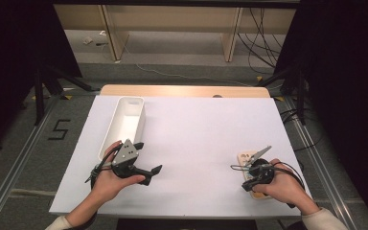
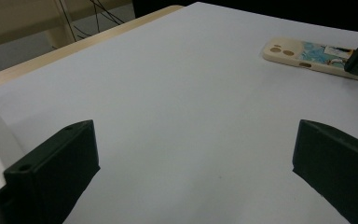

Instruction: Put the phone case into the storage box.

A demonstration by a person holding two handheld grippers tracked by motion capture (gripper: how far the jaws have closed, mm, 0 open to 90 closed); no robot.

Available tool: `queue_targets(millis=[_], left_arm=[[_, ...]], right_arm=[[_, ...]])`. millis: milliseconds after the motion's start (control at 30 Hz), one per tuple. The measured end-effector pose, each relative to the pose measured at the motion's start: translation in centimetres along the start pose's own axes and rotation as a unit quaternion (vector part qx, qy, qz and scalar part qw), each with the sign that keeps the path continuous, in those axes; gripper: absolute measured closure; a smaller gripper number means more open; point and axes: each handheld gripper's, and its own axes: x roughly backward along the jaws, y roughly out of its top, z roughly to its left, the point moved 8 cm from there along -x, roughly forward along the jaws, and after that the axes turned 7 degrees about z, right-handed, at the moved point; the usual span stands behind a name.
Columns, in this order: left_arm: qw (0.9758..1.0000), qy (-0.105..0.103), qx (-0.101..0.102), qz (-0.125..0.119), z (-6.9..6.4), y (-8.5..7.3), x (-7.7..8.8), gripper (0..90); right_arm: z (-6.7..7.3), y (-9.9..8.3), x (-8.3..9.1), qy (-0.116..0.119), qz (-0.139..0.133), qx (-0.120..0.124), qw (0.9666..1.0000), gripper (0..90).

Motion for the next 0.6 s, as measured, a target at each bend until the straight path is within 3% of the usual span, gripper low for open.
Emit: queue_targets(millis=[33, 100, 167, 200, 233, 267, 333, 433, 467, 567, 600], left_arm=[[1.0, 0.0, 0.0, 0.0, 0.0, 0.0, 0.0, 0.0], [1.0, 0.0, 0.0, 0.0, 0.0, 0.0, 0.0, 0.0], [1.0, 0.001, 0.0, 0.0, 0.0, 0.0, 0.0, 0.0], [1.0, 0.001, 0.0, -0.001, 0.0, 0.0, 0.0, 0.0], [1.0, 0.001, 0.0, 0.0, 0.0, 0.0, 0.0, 0.0], [1.0, 0.001, 0.0, 0.0, 0.0, 0.0, 0.0, 0.0], [1.0, 0.001, 0.0, 0.0, 0.0, 0.0, 0.0, 0.0], [1.0, 0.001, 0.0, -0.001, 0.0, 0.1, 0.0, 0.0], [1.0, 0.001, 0.0, -0.001, 0.0, 0.1, 0.0, 0.0], [1.0, 0.0, 0.0, -0.001, 0.0, 0.1, 0.0, 0.0], [1.0, 0.0, -0.001, -0.001, 0.0, 0.1, 0.0, 0.0]], right_arm=[[-0.2, 0.5, 0.6, -0.007, -0.019, -0.009, 0.9997, 75.1], [-0.4, 0.6, 0.8, -0.01, -0.025, -0.019, 0.9995, 70.0], [-0.9, 0.9, 1.2, -0.019, -0.045, -0.044, 0.9978, 52.0], [-1.8, 1.1, 1.3, -0.043, -0.059, -0.077, 0.9944, 32.9], [-2.2, 1.1, 1.4, -0.053, -0.062, -0.083, 0.9932, 27.7], [-2.2, 1.1, 1.4, -0.053, -0.062, -0.083, 0.9932, 27.7], [-3.1, 1.0, 1.3, -0.074, -0.064, -0.097, 0.9905, 15.6], [-4.3, 0.8, 1.3, -0.108, -0.067, -0.125, 0.9839, 8.1], [-4.8, 0.8, 1.3, -0.116, -0.073, -0.144, 0.9801, 5.9], [-5.4, 0.9, 1.3, -0.126, -0.079, -0.169, 0.9745, 4.3], [-5.4, 0.9, 1.3, -0.122, -0.079, -0.171, 0.9745, 4.1]])
